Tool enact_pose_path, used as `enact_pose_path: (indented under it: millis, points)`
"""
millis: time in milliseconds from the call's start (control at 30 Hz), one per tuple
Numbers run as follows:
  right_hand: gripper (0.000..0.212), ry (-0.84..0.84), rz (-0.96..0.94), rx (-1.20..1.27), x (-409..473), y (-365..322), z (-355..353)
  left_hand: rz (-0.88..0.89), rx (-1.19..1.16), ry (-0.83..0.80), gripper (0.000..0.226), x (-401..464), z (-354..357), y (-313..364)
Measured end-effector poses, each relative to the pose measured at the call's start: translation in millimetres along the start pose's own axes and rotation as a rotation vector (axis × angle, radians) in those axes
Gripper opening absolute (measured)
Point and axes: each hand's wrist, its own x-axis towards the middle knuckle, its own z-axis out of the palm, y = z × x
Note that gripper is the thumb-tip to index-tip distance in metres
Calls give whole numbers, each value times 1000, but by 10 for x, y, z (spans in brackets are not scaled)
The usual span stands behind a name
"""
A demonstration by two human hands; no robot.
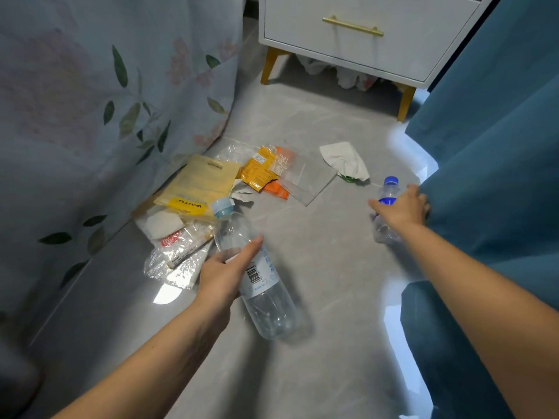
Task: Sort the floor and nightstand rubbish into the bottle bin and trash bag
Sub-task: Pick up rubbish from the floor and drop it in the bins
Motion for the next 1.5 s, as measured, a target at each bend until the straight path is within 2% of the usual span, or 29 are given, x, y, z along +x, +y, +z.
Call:
enact_pose_path:
  millis: [100, 233, 400, 533, 700, 867, 1100, 1167, 1267, 1367, 1433, 1500]
  points:
    - [103, -37, 114, 105, 105, 68, 60, -1, 5, -6, 42, 3, 31, -28]
    - [103, -53, 157, 203, 83, 143, 177, 3, 25, -11, 49, 21, 34, -47]
    - [79, -74, 197, 301, -87, 97, 290, -1, 30, -1, 53, 24, -6, -41]
    - [63, -4, 67, 388, -379, -37, 423, 7, 46, -2, 53, 6, -55, -50]
    - [44, -33, -21, 582, -789, -247, 539, 18, 60, 6, 54, -87, -125, -118]
    - [59, -167, -52, 699, -1315, -375, 516, 46, 81, -5, 80, -307, -210, -156]
    - [36, -401, -132, 666, -2149, -497, 143, 177, 51, -8, 65, -1001, -592, 68]
    - [38, -465, -175, 624, -2395, -633, -1, 222, 26, 30, 58, -1275, -809, 172]
    - [42, -526, -318, 573, -2808, -953, -297, 289, 14, 84, 78, -1739, -1167, 324]
    - [52, -582, -509, 552, -3290, -1338, -699, 379, 1, 172, 64, -2308, -1578, 447]
    - [62, -611, -626, 535, -3633, -1581, -1001, 414, 29, 226, 68, -2708, -1886, 458]
    - [63, -636, -721, 525, -3999, -1794, -1310, 435, 34, 267, 73, -3094, -2226, 372]
